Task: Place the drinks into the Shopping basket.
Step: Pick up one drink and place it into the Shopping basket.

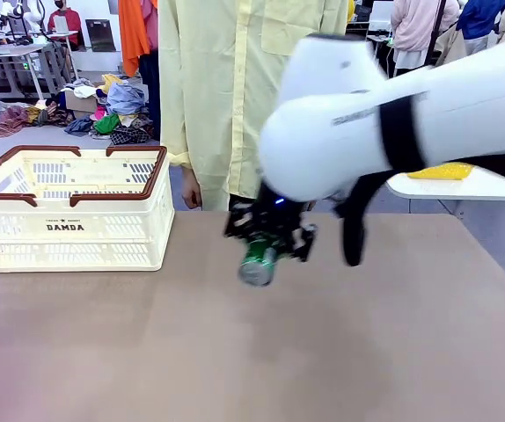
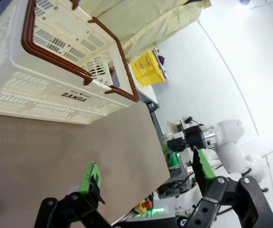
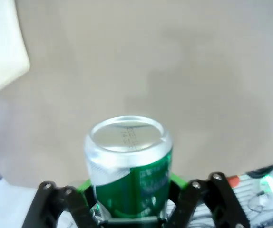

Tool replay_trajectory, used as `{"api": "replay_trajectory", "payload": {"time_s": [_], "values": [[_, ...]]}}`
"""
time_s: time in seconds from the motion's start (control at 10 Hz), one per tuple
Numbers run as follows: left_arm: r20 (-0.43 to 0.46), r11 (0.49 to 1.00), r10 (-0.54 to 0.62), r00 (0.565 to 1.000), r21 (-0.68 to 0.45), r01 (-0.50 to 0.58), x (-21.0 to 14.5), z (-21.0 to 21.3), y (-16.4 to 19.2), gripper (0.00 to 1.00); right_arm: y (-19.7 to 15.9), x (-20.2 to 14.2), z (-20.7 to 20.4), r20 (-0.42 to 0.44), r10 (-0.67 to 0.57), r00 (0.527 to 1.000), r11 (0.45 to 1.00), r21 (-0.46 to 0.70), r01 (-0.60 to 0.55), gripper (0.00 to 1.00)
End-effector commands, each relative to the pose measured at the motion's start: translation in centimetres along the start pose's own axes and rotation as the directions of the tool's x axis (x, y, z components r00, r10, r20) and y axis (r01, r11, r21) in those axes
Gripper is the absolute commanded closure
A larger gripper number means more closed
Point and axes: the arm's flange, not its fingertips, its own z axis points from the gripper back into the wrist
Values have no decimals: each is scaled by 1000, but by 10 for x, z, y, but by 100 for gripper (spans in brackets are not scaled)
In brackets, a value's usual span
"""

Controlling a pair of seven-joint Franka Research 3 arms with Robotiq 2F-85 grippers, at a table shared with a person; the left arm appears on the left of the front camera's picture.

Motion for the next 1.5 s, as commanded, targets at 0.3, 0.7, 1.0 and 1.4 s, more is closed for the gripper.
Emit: {"api": "replay_trajectory", "payload": {"time_s": [0.3,0.7,1.0,1.4], "values": [[10,1000,-7,1000,-20,7,1,0,-1,0,81,8,-126,-34,175,984,984,-40,-176,100],[10,1000,-7,1000,-20,7,1,0,-1,0,74,10,-147,-31,216,976,972,-87,-218,100],[10,1000,-7,1000,-20,7,1,0,-1,0,68,11,-153,-64,199,978,972,-114,-205,26],[10,1000,-7,1000,-20,7,1,0,-1,0,60,13,-150,-64,185,981,974,-120,-192,0]]}}
